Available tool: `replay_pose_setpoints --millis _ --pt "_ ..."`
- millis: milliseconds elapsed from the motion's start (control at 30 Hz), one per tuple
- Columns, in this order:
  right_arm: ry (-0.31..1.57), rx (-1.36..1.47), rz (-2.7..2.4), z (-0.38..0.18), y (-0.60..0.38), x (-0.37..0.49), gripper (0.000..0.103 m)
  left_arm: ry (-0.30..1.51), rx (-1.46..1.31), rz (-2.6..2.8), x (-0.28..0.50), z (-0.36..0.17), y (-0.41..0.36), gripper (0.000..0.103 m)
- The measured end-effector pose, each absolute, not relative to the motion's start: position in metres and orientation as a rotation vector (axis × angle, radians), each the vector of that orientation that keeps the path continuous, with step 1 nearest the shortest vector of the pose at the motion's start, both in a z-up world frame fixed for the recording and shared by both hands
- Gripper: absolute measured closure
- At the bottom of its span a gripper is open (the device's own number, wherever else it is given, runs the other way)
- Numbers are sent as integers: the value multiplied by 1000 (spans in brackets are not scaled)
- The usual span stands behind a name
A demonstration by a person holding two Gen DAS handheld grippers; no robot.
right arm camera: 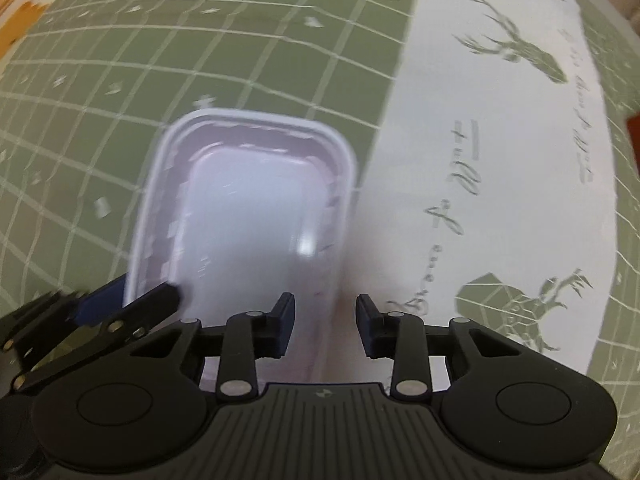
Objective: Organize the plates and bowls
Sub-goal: 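Reach both grippers to the white-and-red rectangular tray, then grasp the tray rim with the left gripper and lift it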
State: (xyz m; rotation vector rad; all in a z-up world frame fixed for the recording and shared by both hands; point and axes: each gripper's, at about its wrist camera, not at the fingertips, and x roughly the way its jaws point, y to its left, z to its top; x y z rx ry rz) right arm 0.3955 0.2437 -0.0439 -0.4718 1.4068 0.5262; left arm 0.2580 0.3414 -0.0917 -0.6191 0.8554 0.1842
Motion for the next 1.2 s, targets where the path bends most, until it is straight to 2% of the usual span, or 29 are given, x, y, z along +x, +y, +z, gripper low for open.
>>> replay_pose_setpoints --millis 200,400,533,733,933,1200 --pt "1517 -402 509 -64 237 404 70 863 -608 175 261 -94 340 75" --pt "1457 -403 564 -48 245 392 73 854 -592 180 258 -88 338 77" --pt "1424 -328 573 -30 234 377 73 771 -533 200 241 -62 334 77" --pt "1325 -201 642 19 202 342 73 625 -530 152 200 -18 327 77" --pt "1126 -150 687 71 156 291 73 528 -484 103 169 20 291 77" --pt "922 -76 662 81 72 227 73 598 -406 60 147 42 218 77"
